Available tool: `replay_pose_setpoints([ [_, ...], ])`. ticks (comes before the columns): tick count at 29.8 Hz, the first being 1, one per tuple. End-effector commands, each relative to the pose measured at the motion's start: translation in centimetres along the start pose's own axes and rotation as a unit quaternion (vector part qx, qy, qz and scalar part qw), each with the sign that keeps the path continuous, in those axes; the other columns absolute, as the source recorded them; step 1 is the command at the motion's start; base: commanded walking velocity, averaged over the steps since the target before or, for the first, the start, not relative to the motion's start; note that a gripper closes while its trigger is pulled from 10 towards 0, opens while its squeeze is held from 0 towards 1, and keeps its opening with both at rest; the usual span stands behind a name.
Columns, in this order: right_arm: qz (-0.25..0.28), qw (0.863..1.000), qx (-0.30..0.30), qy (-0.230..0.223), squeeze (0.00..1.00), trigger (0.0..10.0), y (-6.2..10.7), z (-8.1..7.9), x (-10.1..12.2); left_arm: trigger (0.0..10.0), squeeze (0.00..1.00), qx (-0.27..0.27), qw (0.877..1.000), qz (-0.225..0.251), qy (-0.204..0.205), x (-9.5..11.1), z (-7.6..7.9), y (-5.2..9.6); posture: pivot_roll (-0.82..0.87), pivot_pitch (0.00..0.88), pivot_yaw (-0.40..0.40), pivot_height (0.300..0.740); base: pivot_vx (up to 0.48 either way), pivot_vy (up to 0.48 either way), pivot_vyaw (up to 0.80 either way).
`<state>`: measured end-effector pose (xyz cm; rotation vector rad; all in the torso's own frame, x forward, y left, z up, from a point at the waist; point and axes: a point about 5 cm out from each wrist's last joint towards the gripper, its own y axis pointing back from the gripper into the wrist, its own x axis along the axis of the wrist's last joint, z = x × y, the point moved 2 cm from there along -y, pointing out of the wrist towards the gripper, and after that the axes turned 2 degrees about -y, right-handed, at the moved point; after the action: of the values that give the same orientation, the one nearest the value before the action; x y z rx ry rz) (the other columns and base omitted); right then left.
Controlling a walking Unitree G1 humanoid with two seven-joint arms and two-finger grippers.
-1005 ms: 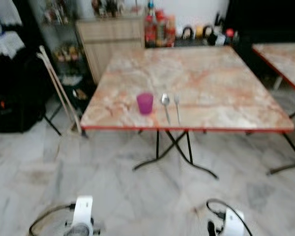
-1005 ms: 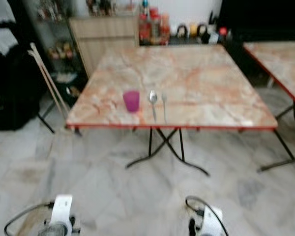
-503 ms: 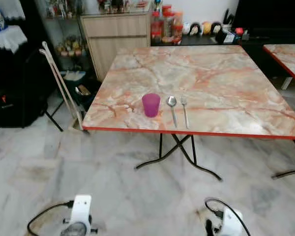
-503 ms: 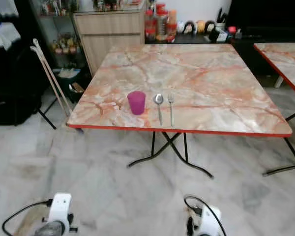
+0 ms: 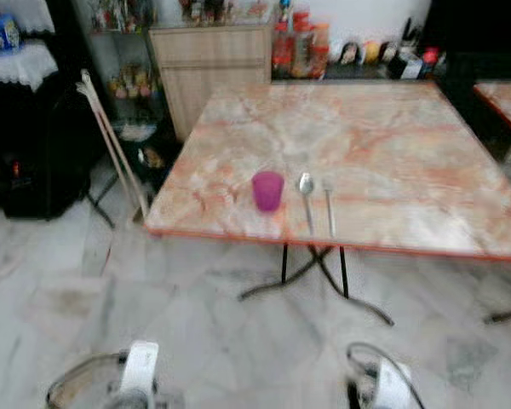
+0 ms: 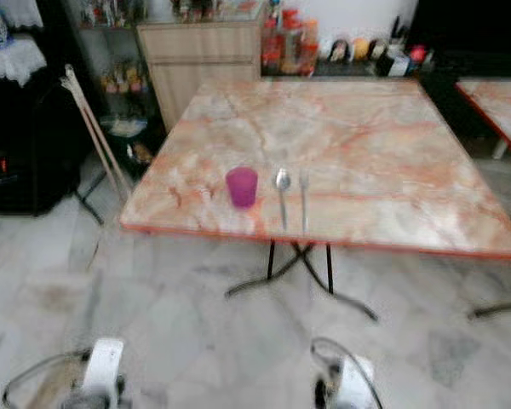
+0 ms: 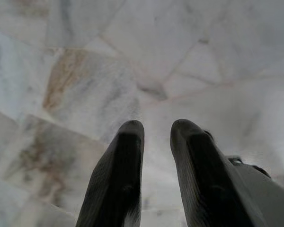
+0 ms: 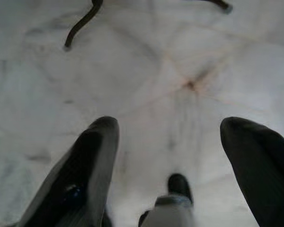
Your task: Setting the table
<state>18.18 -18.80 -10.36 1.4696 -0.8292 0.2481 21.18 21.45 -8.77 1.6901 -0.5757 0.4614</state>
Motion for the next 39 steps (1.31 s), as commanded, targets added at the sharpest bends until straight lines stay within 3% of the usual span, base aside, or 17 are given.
replay_pose_setpoints([
  [1, 0.003, 1.0, -0.011, 0.002, 0.0, 10.0, 0.0, 1.0, 0.2, 10.0, 0.0, -0.007, 1.0, 0.007, -0.004, 0.7, 0.5, -0.1, -0.05, 0.0, 0.04, 0.74, 0.292, 0.0, 0.0],
  [21, 0.001, 1.0, -0.015, -0.002, 0.0, 10.0, 0.0, 1.0, 0.1, 10.0, 0.0, -0.001, 1.0, 0.006, 0.007, 0.5, 0.3, -0.1, -0.03, 0.0, 0.029, 0.74, 0.292, 0.0, 0.0],
  [28, 0.001, 1.0, -0.012, -0.001, 0.0, 10.0, 0.0, 0.8, 0.1, 10.0, 0.0, -0.001, 1.0, 0.008, 0.015, 0.6, 0.4, -0.1, -0.03, 0.0, 0.03, 0.74, 0.0, 0.0, 0.0],
  [33, 0.001, 0.999, 0.01, 0.032, 0.0, 10.0, 0.1, 0.2, -0.1, 10.0, 0.0, -0.002, 1.0, 0.009, 0.014, 0.8, 0.5, -0.1, -0.04, 0.0, 0.031, 0.74, 0.0, 0.0, 0.0],
  [36, 0.007, 0.995, 0.051, 0.091, 0.0, 10.0, 0.2, -0.9, -0.4, 10.0, 0.0, -0.003, 1.0, 0.008, 0.015, 0.7, 0.6, -0.1, -0.04, 0.0, 0.029, 0.74, 0.0, 0.0, 0.0],
  [39, 0.022, 0.992, 0.057, 0.109, 0.0, 10.0, 0.4, -0.8, -0.4, 10.0, 0.0, -0.002, 1.0, 0.008, 0.015, 0.7, 0.6, -0.1, -0.04, 0.0, 0.026, 0.74, 0.0, 0.0, 0.0],
])
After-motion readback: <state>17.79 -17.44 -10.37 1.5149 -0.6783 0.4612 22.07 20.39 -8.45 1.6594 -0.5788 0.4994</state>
